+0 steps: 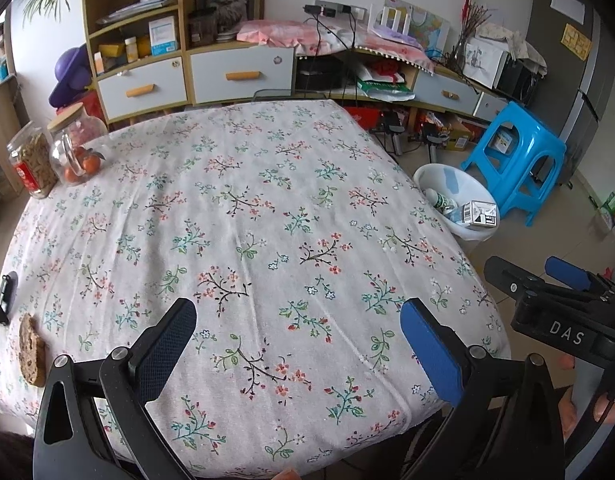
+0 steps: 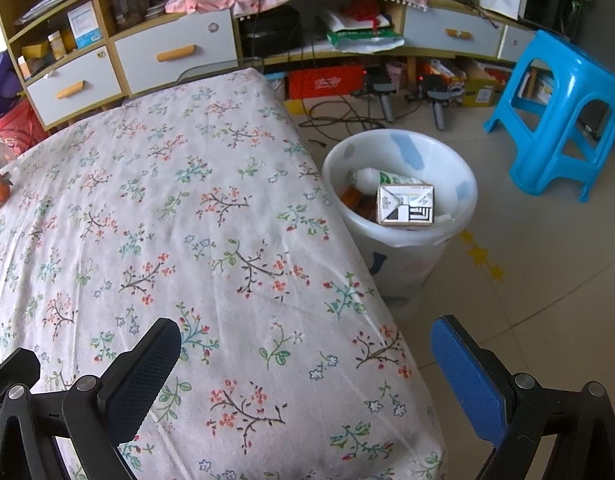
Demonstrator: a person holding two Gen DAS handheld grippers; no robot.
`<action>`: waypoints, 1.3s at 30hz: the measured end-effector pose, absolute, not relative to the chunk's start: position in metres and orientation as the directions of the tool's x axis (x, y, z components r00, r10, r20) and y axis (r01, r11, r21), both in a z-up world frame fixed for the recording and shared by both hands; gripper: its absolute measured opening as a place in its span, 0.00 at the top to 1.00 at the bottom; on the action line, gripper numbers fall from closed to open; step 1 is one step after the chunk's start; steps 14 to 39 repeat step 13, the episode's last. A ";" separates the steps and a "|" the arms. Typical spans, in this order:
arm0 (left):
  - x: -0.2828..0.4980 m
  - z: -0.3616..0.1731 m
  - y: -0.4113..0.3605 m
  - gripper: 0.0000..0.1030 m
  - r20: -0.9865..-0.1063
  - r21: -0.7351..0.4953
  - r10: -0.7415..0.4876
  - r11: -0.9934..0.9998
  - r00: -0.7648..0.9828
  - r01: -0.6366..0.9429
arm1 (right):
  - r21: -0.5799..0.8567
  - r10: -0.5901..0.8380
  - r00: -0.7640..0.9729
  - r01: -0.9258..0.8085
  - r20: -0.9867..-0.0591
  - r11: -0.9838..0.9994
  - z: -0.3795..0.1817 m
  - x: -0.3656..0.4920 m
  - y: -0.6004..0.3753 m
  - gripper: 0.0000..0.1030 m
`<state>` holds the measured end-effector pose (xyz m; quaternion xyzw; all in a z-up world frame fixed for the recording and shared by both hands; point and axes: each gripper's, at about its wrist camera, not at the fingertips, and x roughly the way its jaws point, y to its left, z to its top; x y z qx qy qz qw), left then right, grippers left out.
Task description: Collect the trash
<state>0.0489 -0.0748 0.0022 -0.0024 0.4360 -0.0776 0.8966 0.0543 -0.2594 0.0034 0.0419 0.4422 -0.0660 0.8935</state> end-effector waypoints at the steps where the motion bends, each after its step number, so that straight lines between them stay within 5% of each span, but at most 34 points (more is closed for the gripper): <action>1: 0.049 0.002 -0.075 0.00 -0.782 -0.071 -0.140 0.988 0.607 0.136 | 0.016 -0.081 0.599 0.155 -0.796 0.988 0.003 0.055 -0.259 0.01; 39: 0.077 -0.024 -0.056 0.00 -0.816 -0.040 -0.056 0.998 0.575 0.041 | -0.001 -0.085 0.574 0.146 -0.815 0.989 -0.015 0.076 -0.241 0.01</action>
